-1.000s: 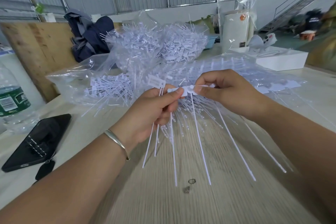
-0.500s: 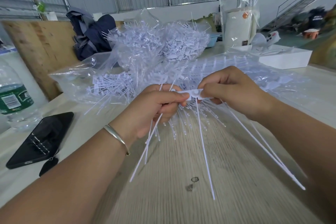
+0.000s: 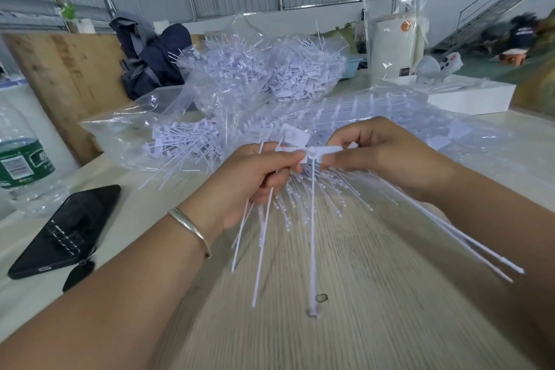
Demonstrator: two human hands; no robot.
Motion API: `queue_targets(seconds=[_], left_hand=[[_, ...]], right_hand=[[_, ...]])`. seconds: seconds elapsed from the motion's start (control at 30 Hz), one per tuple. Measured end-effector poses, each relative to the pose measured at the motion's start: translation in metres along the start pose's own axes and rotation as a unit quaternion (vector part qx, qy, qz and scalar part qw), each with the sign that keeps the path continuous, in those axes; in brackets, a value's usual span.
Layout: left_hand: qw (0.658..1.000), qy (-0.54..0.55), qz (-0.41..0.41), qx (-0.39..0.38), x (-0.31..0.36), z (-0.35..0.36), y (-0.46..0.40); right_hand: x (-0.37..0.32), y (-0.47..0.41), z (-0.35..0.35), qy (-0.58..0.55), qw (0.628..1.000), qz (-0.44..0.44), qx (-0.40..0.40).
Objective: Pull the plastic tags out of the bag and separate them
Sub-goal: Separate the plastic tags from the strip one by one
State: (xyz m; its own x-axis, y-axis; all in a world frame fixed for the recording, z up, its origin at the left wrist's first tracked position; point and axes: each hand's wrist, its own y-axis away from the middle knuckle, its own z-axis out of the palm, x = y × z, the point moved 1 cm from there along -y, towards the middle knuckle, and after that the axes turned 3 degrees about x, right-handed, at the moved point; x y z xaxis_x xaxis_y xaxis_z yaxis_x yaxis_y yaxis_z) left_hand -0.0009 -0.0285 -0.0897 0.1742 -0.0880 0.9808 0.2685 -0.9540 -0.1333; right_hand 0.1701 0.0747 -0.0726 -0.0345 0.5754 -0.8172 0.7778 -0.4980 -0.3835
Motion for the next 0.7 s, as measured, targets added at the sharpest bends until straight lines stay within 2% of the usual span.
queue_targets(seconds=[0.13,0.3,0.43,0.6,0.7], left_hand=[[1.0,0.007,0.019,0.023,0.0,0.003,0.002],[1.0,0.019,0.023,-0.001,0.004,0.005,0.005],[0.999,-0.04,0.019,-0.02,0.011,0.0,0.007],[0.988,-0.127,0.007,-0.093,0.018,-0.011,0.009],[0.983,-0.165,0.02,-0.074,0.014,-0.006,0.009]], right_hand=[[0.003,-0.001,0.001,-0.021,1.0,0.01,-0.005],[-0.001,-0.001,-0.002,-0.012,0.999,0.02,-0.033],[-0.004,0.001,-0.001,0.025,0.996,0.019,-0.078],[-0.006,0.002,0.005,0.075,0.988,0.026,-0.135],[-0.005,0.003,0.002,0.077,0.985,0.042,-0.147]])
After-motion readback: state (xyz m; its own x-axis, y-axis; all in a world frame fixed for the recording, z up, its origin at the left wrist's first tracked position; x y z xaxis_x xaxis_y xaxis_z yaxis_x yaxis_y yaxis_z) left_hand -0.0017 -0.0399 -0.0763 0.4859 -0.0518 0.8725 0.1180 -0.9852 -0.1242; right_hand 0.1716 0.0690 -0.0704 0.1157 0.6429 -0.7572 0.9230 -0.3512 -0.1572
